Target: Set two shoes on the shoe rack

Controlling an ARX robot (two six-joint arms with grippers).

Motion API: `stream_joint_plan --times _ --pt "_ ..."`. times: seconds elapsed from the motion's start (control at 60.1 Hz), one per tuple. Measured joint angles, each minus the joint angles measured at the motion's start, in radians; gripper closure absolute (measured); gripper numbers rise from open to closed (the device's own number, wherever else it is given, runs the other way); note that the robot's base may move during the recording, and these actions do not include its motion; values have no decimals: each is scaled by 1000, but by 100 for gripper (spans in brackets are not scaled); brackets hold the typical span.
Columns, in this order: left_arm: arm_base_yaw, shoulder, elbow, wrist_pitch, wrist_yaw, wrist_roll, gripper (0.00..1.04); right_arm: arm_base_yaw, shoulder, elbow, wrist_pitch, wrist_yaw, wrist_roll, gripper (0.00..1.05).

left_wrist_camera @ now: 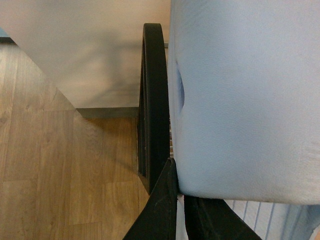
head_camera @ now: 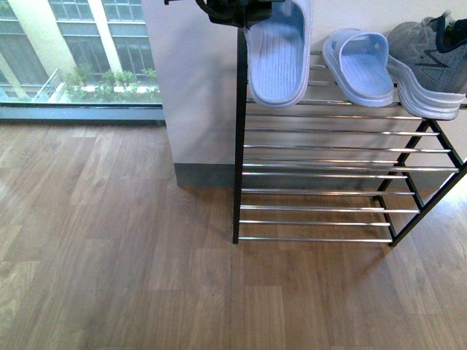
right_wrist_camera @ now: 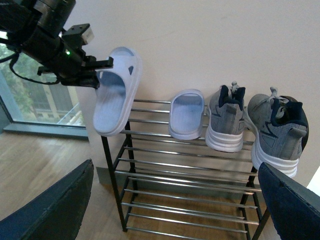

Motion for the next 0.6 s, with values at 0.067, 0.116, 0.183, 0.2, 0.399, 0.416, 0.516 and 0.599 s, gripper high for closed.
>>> stream_joint_plan --times 0.067,0.116,0.183,0.2,0.399,0.416,0.516,0.599 --pt "-5 90 129 -57 0 -11 103 0 0 0 0 0 0 9" --pt "-9 155 232 -109 3 -21 103 0 0 0 0 0 0 9" --pt "-17 255 400 -201 5 -41 103 0 0 0 0 0 0 9" --pt "-18 268 421 -213 5 -42 103 0 0 0 0 0 0 9" --pt "-31 403 616 -319 2 -55 103 0 0 0 0 0 0 9" --pt "-32 412 631 -323 -1 -61 103 0 0 0 0 0 0 9" --pt "-32 426 670 -332 -2 -74 101 0 0 0 0 0 0 9" --pt "-32 428 697 -331 4 -74 89 0 0 0 0 0 0 9"
